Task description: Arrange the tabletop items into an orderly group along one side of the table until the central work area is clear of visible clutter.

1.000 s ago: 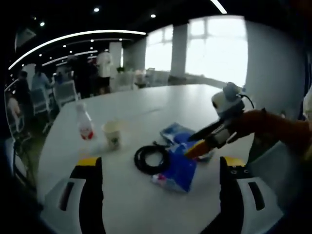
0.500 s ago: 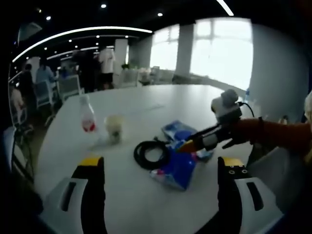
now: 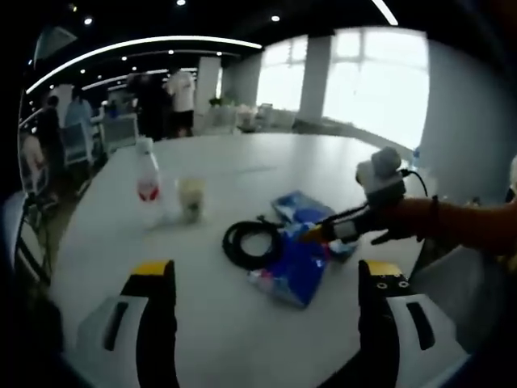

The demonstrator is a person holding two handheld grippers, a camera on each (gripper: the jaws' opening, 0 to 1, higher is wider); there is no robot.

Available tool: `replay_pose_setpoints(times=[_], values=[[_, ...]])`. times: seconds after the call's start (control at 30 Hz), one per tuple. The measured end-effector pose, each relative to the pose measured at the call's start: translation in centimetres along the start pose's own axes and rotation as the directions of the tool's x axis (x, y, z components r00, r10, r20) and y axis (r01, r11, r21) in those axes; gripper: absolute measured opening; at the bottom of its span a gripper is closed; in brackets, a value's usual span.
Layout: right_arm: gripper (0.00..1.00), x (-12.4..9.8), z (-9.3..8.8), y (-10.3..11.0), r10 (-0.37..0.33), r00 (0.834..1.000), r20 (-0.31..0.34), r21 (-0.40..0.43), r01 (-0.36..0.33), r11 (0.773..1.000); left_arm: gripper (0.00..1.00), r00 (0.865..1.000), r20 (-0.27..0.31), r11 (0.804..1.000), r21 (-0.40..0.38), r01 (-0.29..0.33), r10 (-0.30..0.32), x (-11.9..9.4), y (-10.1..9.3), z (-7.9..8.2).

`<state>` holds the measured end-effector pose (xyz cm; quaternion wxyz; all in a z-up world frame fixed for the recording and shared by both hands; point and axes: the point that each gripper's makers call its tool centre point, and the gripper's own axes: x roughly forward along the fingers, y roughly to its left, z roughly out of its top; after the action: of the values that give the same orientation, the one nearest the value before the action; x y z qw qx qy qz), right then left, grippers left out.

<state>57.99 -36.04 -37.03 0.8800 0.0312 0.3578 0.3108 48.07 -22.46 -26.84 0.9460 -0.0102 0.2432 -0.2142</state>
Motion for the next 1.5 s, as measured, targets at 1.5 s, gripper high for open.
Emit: replay_pose_setpoints(times=[1.5], values=[[0.01, -5.0, 3.5, -0.1, -0.056, 0.997, -0.049, -0.105, 0.051, 0.993, 0.85, 0.998, -0.039, 0.999, 0.006, -0.044, 0.044, -0.2, 1.2, -1.2]])
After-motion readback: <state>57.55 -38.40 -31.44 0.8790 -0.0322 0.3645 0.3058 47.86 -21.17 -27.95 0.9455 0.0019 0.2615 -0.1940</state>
